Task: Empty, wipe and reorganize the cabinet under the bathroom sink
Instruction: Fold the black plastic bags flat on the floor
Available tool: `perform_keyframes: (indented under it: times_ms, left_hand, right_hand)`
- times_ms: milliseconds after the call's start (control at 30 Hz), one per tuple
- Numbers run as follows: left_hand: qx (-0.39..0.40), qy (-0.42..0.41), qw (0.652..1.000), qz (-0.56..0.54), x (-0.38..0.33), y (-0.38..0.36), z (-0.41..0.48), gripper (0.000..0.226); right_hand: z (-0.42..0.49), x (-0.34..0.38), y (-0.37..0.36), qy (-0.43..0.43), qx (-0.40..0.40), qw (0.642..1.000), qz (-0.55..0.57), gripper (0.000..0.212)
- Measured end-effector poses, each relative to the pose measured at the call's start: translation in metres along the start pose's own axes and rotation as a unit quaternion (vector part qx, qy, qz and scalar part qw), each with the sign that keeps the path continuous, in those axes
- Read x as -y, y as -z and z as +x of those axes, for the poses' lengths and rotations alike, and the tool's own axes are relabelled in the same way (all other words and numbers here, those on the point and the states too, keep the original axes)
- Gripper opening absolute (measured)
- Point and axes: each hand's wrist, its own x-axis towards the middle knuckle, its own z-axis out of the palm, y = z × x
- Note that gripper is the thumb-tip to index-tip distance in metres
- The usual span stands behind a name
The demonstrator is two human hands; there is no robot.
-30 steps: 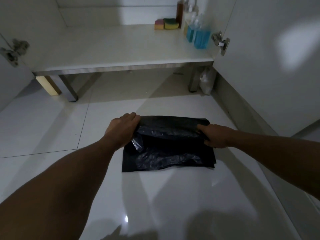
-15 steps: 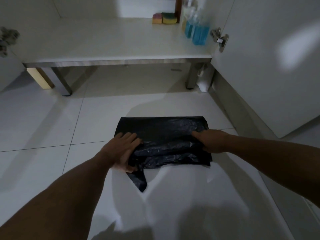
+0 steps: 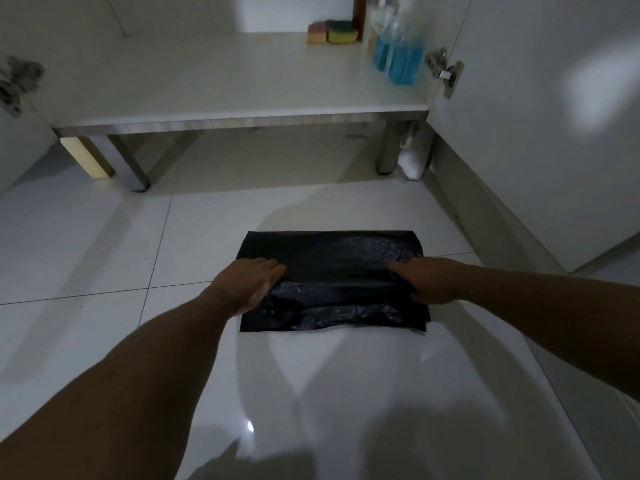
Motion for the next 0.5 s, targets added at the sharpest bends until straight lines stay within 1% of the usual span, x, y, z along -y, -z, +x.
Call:
perform_keyframes:
  times_ms: [67, 133, 267, 333, 433, 500]
  left_hand:
    - [-0.049, 0.015, 0.998, -0.023, 0.001, 0.004, 0.002, 0.034]
    - [-0.094, 0.025, 0.995, -0.013, 0.002, 0.004, 0.007, 0.039]
    - [-0.120, 0.073, 0.990, 0.026, -0.007, -0.002, 0.015, 0.046]
    - [-0.093, 0.088, 0.992, 0.021, -0.013, -0.016, 0.012, 0.051]
    - [-0.007, 0.100, 0.995, -0.007, -0.019, -0.033, 0.003, 0.063]
    - [0.014, 0.088, 0.996, -0.030, -0.020, -0.031, -0.001, 0.061]
  right_hand:
    - [-0.001, 0.001, 0.000, 0.003, -0.011, 1.000, -0.017, 0.066]
    - [-0.003, 0.004, -0.002, -0.002, -0.027, 0.999, -0.042, 0.067]
    - [-0.005, 0.011, -0.015, -0.021, -0.024, 0.996, -0.084, 0.060]
    - [-0.003, 0.014, -0.024, -0.013, -0.005, 0.995, -0.094, 0.062]
    - [-0.002, 0.016, -0.032, 0.007, 0.022, 0.996, -0.084, 0.065]
    - [-0.002, 0.015, -0.033, 0.010, 0.035, 0.997, -0.073, 0.067]
